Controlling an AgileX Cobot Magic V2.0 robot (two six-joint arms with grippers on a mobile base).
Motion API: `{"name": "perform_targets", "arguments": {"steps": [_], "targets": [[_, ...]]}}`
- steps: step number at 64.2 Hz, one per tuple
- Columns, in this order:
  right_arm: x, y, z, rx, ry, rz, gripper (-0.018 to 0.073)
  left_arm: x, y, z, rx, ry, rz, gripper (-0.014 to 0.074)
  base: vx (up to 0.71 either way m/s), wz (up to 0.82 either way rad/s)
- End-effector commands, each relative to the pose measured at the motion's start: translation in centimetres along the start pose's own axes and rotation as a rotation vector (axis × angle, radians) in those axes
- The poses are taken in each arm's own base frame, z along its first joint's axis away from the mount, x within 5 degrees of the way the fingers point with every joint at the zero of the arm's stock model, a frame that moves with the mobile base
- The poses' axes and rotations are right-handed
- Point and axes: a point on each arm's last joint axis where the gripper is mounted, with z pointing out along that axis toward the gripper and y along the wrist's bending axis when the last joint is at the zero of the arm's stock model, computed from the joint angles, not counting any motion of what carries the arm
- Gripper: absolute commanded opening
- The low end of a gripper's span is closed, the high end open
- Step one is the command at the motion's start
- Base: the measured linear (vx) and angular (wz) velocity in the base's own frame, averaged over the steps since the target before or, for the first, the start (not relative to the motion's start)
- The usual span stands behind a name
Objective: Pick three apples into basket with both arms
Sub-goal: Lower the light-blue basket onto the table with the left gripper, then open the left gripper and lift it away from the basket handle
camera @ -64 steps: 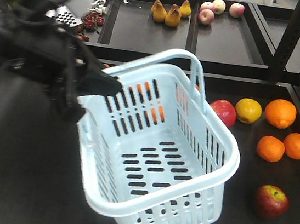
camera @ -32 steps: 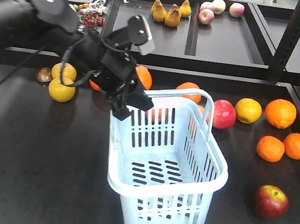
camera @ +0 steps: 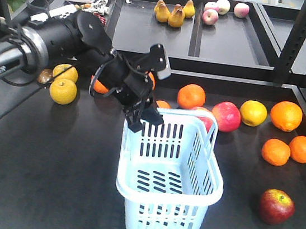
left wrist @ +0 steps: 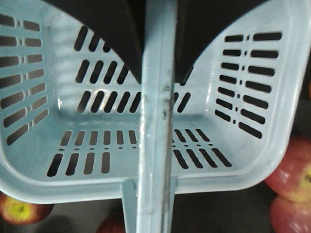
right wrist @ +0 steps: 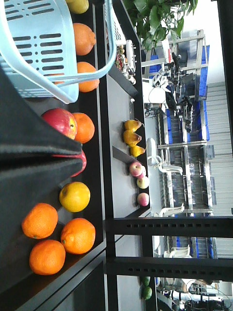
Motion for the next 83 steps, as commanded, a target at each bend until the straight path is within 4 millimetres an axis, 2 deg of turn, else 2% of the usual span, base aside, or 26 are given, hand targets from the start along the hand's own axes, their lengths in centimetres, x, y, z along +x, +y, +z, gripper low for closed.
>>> {"name": "perform_targets", "arguments": {"steps": [1,19,32,41,52,60,72,83], "targets": [[-0.3,0.1,-0.1,-0.007,-0.074,-0.017,-0.0004,-2.9,-0.9,-2.7,-0.055,-0.105,0.043,0.0003,0.00,0.00],[-0.3,0.1,-0.1,-0.007,-0.074,-0.017,-0.0004,-3.0,-0.6,-2.7,-0.071,-0.112,0.052,0.0013,0.00,0.00],[-0.3,0.1,-0.1,-0.007,-0.074,-0.017,-0.0004,-2.9,-0.6,-2.7,-0.070,-0.111,0.052,0.0074,0.00,0.00],[-0.3,0.1,-0.1,-0.007,-0.074,-0.017,-0.0004,-3.0,-0.6,-2.7,-0.068,-0.113,0.042,0.0174,0.00,0.00],[-0.3,0.1,-0.1,-0.007,-0.074,-0.017,-0.0004,-3.0,-0.6,-2.7,-0.071,-0.115,0.030,0.0338,0.00,0.00],[-0.3,0.1,-0.1,-0.007,-0.074,-0.017,-0.0004,-3.1,-0.7,-2.9,-0.072,-0.120,-0.005,0.0414,0.00,0.00],[-0.3,0.1,-0.1,-0.007,-0.074,-0.017,-0.0004,-3.9,-1.4,-4.5,-0.079,-0.136,-0.014,0.0448,0.00,0.00],[-0.3,0.1,-0.1,-0.007,-0.074,-0.017,-0.0004,-5.1,-3.2,-7.4,-0.074,-0.158,-0.031,0.0448,0.00,0.00]]}}
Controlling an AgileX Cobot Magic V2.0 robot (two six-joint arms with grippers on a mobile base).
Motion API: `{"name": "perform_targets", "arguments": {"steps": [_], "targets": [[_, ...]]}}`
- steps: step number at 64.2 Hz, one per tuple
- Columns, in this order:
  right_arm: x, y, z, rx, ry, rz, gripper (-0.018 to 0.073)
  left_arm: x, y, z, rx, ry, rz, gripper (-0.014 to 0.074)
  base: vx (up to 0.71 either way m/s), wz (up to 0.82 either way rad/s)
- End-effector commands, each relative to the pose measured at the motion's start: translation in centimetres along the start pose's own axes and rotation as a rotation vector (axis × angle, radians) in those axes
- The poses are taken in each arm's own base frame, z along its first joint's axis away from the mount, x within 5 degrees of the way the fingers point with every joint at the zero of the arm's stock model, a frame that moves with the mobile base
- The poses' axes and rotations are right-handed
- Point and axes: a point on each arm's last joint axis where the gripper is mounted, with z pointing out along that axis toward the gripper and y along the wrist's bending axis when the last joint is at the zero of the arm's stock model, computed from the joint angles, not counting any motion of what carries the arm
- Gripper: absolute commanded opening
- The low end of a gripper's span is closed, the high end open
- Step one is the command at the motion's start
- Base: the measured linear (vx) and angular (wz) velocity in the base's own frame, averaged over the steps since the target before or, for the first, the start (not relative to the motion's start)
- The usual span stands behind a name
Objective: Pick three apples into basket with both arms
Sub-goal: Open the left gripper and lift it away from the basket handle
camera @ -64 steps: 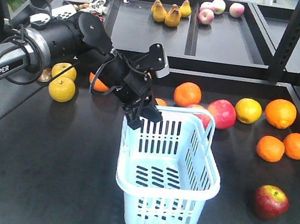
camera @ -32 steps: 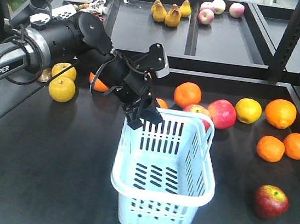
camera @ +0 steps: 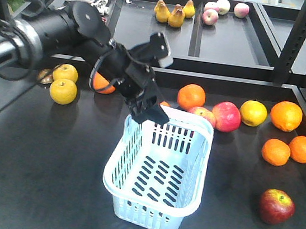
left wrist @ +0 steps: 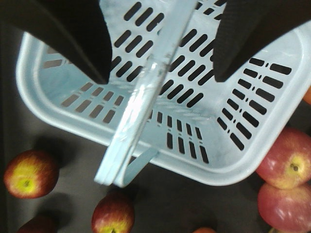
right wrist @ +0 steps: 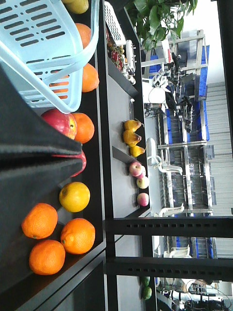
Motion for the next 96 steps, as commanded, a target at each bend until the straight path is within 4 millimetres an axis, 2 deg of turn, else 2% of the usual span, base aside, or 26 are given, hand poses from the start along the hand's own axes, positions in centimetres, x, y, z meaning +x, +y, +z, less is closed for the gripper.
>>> {"name": "perform_targets", "arguments": {"steps": [1,9,16,23,33,37,43,55,61,78,87,96], "targets": [[-0.3,0.1,-0.1,-0.007,-0.074,-0.017,-0.0004,-3.5,-2.4,-5.1,-0.034,-0.120,0.008,0.0448,0.00,0.00],[-0.3,0.1,-0.1,-0.007,-0.074,-0.017,-0.0004,-4.3,-4.7,-7.8,0.009,-0.104,-0.048,0.0430,0.00,0.00],[-0.3,0.1,-0.1,-0.007,-0.074,-0.017,-0.0004,-4.8,-6.1,-10.5,-0.063,-0.094,-0.191,0.0367,0.00,0.00],[-0.3,0.1,-0.1,-0.007,-0.074,-0.017,-0.0004,-5.7,-8.0,-13.4,-0.107,-0.134,-0.260,0.0260,0.00,0.00],[-0.3,0.1,-0.1,-0.007,-0.074,-0.017,-0.0004,-6.8,-11.5,-17.8,-0.161,-0.214,-0.216,0.0066,0.00,0.00],[-0.3,0.1,-0.1,-0.007,-0.074,-0.017,-0.0004,-6.6,-12.8,-19.1,-0.179,-0.224,-0.208,0.0000,0.00,0.00],[-0.3,0.1,-0.1,-0.007,-0.074,-0.017,-0.0004,-5.6,-14.9,-20.3,-0.190,-0.220,-0.204,-0.0008,0.00,0.00],[-0.3,0.1,-0.1,-0.007,-0.074,-0.017,-0.0004,-0.3,-18.7,-18.9,-0.127,-0.132,-0.280,-0.0008,0.00,0.00],[-0.3,0.1,-0.1,-0.007,-0.074,-0.017,-0.0004,3.4,-20.5,-17.2,-0.115,-0.096,-0.349,-0.0008,0.00,0.00],[-0.3,0.1,-0.1,-0.007,-0.074,-0.017,-0.0004,12.5,-25.5,-14.4,-0.246,-0.221,-0.461,-0.0008,0.00,0.00],[-0.3,0.1,-0.1,-0.007,-0.074,-0.017,-0.0004,16.0,-27.4,-13.8,-0.347,-0.316,-0.459,-0.0008,0.00,0.00],[-0.3,0.1,-0.1,-0.007,-0.074,-0.017,-0.0004,18.1,-28.2,-13.5,-0.441,-0.406,-0.446,-0.0008,0.00,0.00]]}}
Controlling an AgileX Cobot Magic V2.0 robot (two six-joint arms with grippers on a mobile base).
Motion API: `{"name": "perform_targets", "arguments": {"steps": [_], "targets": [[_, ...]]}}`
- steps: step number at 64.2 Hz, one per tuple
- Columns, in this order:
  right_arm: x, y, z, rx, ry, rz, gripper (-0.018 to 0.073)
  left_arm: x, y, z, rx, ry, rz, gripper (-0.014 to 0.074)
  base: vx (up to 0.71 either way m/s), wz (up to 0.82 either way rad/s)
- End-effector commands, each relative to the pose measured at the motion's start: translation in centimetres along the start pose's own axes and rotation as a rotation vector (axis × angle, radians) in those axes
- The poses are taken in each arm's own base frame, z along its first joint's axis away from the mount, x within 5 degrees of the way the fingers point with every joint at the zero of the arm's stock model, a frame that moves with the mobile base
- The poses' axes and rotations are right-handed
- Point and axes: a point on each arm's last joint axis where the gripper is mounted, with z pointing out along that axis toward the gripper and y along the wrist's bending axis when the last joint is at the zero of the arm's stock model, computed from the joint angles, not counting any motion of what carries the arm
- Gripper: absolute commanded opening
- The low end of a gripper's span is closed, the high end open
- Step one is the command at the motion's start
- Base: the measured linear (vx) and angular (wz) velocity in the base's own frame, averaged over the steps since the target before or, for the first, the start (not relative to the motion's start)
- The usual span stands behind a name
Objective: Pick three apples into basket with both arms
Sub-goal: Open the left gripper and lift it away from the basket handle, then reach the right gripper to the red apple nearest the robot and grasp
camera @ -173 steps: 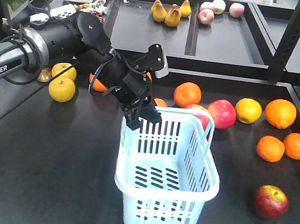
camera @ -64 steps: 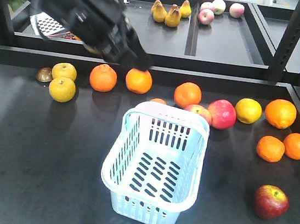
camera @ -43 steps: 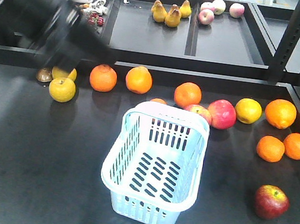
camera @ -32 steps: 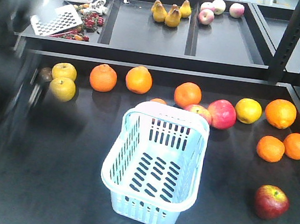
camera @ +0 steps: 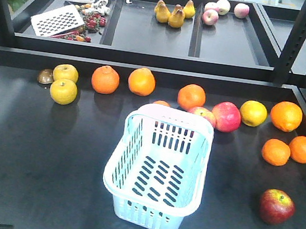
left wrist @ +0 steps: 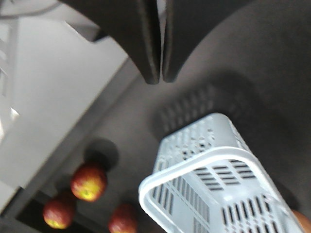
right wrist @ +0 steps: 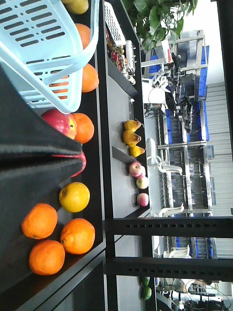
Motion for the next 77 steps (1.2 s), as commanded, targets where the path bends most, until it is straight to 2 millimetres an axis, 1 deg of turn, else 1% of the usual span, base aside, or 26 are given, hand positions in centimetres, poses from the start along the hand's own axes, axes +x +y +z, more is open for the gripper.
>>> {"name": "perform_targets", "arguments": {"steps": [1,4,10,28,33,39,46,51,53,55,62,68,73,77], "targets": [[-0.3,0.1,-0.1,-0.007,-0.074,-0.017,-0.0004,-0.1,0.2,-0.5,-0.056,-0.151,-0.030,-0.0008,0.00,0.00],[-0.3,0.1,-0.1,-0.007,-0.074,-0.017,-0.0004,0.6,0.3,-0.5,-0.071,-0.165,-0.028,-0.0008,0.00,0.00],[-0.3,0.1,-0.1,-0.007,-0.074,-0.017,-0.0004,1.1,0.4,-0.4,-0.085,-0.183,-0.032,-0.0008,0.00,0.00],[-0.3,0.1,-0.1,-0.007,-0.074,-0.016,-0.0004,1.1,0.4,-0.5,-0.090,-0.197,-0.029,-0.0008,0.00,0.00],[-0.4,0.1,-0.1,-0.007,-0.081,0.017,-0.0004,1.1,0.4,-0.5,-0.088,-0.195,-0.029,-0.0008,0.00,0.00],[-0.7,0.0,-0.1,-0.015,-0.121,0.182,-0.0004,1.1,0.4,-0.5,-0.088,-0.194,-0.029,-0.0008,0.00,0.00],[-1.2,-0.2,-0.2,-0.026,-0.179,0.532,-0.0004,1.1,0.4,-0.5,-0.088,-0.194,-0.029,-0.0008,0.00,0.00],[-1.2,-0.4,-0.2,-0.029,-0.186,0.751,-0.0004,1.1,0.4,-0.5,-0.088,-0.194,-0.029,-0.0008,0.00,0.00],[-1.2,-0.4,-0.2,-0.029,-0.187,0.820,-0.0004,1.1,0.4,-0.5,-0.088,-0.194,-0.029,-0.0008,0.00,0.00],[-1.2,-0.4,-0.2,-0.029,-0.187,0.851,-0.0004,1.1,0.4,-0.5,-0.088,-0.194,-0.029,-0.0008,0.00,0.00],[-1.2,-0.5,-0.2,-0.028,-0.189,0.919,-0.0004,1.1,0.4,-0.5,-0.088,-0.194,-0.029,-0.0008,0.00,0.00],[-1.7,-0.4,-0.3,-0.039,-0.190,0.903,-0.0004,1.1,0.4,-0.5,-0.088,-0.194,-0.029,-0.0008,0.00,0.00],[-3.0,-0.1,-0.4,-0.062,-0.180,0.811,-0.0004,1.1,0.4,-0.5,-0.085,-0.196,-0.034,-0.0008,0.00,0.00],[-4.8,0.2,-0.7,-0.073,-0.156,0.731,-0.0004,1.1,0.4,-0.5,-0.085,-0.196,-0.034,-0.0008,0.00,0.00]]}}
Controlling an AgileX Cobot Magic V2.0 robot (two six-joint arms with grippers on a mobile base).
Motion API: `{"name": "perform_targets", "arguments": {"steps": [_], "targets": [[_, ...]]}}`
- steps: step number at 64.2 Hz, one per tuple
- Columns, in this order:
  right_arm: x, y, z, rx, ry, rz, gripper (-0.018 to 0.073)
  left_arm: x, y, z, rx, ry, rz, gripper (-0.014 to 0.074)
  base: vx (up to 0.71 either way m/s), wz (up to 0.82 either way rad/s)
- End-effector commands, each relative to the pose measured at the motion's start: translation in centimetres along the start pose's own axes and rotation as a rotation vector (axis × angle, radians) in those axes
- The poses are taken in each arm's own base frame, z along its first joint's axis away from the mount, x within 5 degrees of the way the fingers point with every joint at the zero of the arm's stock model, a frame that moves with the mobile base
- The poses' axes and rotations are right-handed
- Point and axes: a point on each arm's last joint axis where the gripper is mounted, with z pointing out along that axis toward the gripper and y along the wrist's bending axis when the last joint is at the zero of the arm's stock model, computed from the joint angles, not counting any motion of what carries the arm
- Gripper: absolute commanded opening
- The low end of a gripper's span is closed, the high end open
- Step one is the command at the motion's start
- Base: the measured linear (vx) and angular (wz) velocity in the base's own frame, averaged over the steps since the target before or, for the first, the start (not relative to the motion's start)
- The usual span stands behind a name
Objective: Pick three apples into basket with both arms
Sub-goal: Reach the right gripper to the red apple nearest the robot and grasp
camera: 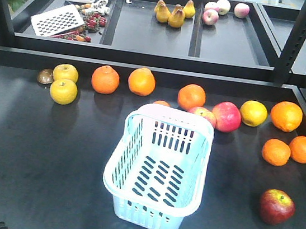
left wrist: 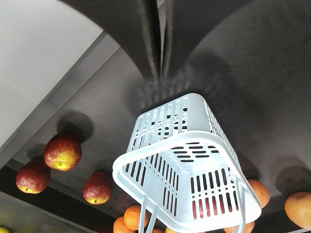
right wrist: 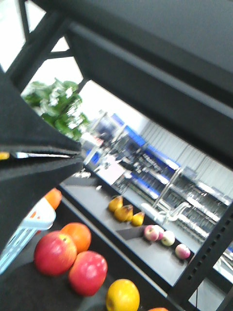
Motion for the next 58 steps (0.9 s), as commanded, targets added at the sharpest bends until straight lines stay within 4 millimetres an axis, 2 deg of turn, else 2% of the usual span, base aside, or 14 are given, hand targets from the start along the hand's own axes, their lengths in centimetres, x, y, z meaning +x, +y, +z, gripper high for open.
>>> {"name": "perform_targets", "arguments": {"steps": [1,13,18,28,39,46,55,58], "targets": [[-2.4,3.1,-0.4,-0.073,-0.045,-0.141,-0.0004,-1.3,0.1,-0.3,-0.016,-0.078,-0.033,-0.0008,0.00,0.00],[-5.3,7.4,0.3,0.085,0.206,-0.493,-0.0004,-1.3,0.1,-0.3,-0.016,-0.078,-0.033,-0.0008,0.00,0.00],[-6.6,8.6,0.9,0.176,0.325,-0.611,-0.0004,-1.3,0.1,-0.3,-0.016,-0.078,-0.033,-0.0008,0.00,0.00],[-8.2,9.9,2.8,0.292,0.493,-0.807,0.0006,-1.3,0.1,-0.3,-0.016,-0.078,-0.033,-0.0008,0.00,0.00],[-7.9,9.5,4.3,0.317,0.558,-0.822,0.0043,-1.3,0.1,-0.3,-0.016,-0.078,-0.033,-0.0008,0.00,0.00],[-6.5,8.6,5.8,0.332,0.743,-0.844,0.0173,-1.3,0.1,-0.3,-0.016,-0.078,-0.033,-0.0008,0.00,0.00],[-4.4,7.4,8.4,0.295,0.959,-0.836,0.0481,-1.3,0.1,-0.3,-0.016,-0.078,-0.033,-0.0008,0.00,0.00],[-3.8,7.0,9.1,0.298,1.005,-0.826,0.0552,-1.3,0.1,-0.3,-0.016,-0.078,-0.033,-0.0008,0.00,0.00]]}}
